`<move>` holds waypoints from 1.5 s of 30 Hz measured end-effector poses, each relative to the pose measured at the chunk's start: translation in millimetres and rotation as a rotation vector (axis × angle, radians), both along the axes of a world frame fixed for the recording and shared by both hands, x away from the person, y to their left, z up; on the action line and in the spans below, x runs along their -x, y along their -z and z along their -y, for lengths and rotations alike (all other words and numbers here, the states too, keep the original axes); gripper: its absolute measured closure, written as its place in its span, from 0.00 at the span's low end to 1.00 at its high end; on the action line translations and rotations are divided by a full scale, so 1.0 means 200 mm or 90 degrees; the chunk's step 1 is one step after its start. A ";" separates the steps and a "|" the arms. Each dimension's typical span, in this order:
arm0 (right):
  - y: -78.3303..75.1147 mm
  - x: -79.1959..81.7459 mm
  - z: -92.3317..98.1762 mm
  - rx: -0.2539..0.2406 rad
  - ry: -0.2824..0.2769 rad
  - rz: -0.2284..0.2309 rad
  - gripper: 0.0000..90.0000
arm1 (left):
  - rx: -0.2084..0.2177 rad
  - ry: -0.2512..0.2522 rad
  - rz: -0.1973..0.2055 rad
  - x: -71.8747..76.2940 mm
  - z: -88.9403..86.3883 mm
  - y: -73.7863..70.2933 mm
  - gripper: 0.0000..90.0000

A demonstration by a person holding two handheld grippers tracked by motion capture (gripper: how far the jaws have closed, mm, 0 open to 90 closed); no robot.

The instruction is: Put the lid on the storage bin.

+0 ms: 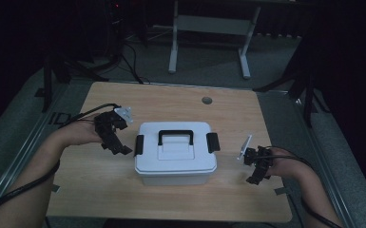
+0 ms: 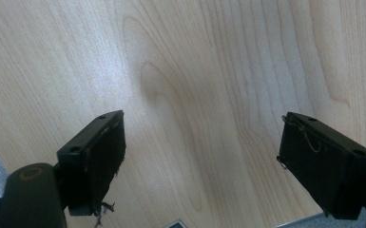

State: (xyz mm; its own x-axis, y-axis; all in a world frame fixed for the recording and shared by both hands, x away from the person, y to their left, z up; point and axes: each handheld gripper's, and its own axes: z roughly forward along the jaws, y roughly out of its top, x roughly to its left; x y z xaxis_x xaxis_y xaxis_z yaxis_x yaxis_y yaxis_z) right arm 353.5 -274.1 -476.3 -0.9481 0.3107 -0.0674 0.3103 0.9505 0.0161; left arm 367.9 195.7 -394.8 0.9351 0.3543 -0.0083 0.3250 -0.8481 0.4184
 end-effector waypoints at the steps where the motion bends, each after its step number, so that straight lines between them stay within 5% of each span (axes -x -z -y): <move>1: 0.00 0.00 0.00 0.001 0.000 0.000 0.17 | 0.001 -0.003 -0.002 0.00 -0.01 0.01 0.02; 10: 0.01 0.00 -0.01 0.000 0.003 -0.001 0.17 | 0.002 -0.035 -0.008 0.03 -0.13 0.10 0.03; 13: 0.01 0.00 0.00 -0.008 0.005 0.001 0.17 | 0.026 -0.048 -0.009 0.05 -0.17 0.14 0.03; 27: 0.04 0.03 0.10 -0.027 0.048 0.009 0.17 | 0.011 -0.057 -0.043 0.16 -0.28 0.42 0.03; 30: 0.04 0.04 0.12 -0.034 0.052 0.018 0.17 | -0.006 -0.055 -0.048 0.17 -0.29 0.44 0.02; 38: 0.05 0.05 0.13 -0.041 0.083 0.015 0.16 | 0.020 -0.059 -0.044 0.22 -0.34 0.49 0.03; 45: 0.04 0.04 0.14 -0.046 0.084 0.029 0.15 | 0.014 -0.063 -0.059 0.25 -0.37 0.55 0.03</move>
